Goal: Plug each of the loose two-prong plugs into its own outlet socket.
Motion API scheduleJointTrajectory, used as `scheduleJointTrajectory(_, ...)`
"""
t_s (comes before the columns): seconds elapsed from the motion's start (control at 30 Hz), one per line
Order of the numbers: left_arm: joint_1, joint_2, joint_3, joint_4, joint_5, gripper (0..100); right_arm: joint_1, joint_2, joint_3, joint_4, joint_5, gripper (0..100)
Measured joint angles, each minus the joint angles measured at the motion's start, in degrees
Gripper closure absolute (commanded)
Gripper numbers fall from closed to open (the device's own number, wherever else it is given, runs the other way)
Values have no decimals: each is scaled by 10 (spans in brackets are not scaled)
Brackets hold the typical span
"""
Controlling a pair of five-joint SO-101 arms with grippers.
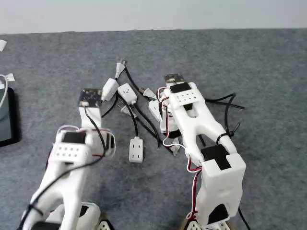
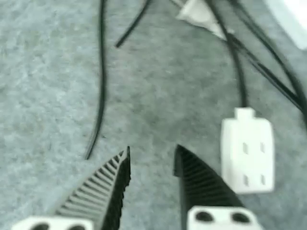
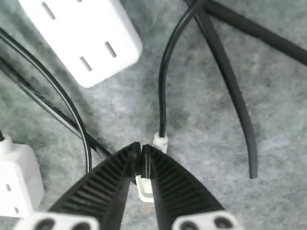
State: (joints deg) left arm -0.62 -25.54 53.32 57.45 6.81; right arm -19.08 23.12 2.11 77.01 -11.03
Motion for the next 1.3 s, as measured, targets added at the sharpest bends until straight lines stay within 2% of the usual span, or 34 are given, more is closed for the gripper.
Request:
scheduleJointTrajectory(0.2, -37, 88, -59, -4, 0, 930, 28, 0, 43, -36, 1, 991)
scheduleJointTrajectory(0.37, -43, 92, -62, -4, 0, 930, 64, -1, 60, -42, 1, 991)
scheduleJointTrajectory(0.57, -43, 92, -62, -16, 0, 927, 69, -67, 107, -79, 18, 991)
scheduleJointTrajectory(0.73, -66, 92, -62, -47, 0, 927, 55, -201, 164, -111, 98, 990)
scheduleJointTrajectory(0.9, -73, 96, -62, -63, 0, 927, 58, -243, 221, -123, 251, 990)
scheduleJointTrajectory(1.0, -73, 96, -62, -72, 0, 927, 56, -243, 265, -125, 269, 990)
scheduleJointTrajectory(1.17, -73, 99, -62, -90, -11, 927, 15, -255, 385, -192, 293, 990)
scheduleJointTrajectory(1.3, -73, 99, -62, -91, -26, 927, 26, -306, 433, -207, 293, 990)
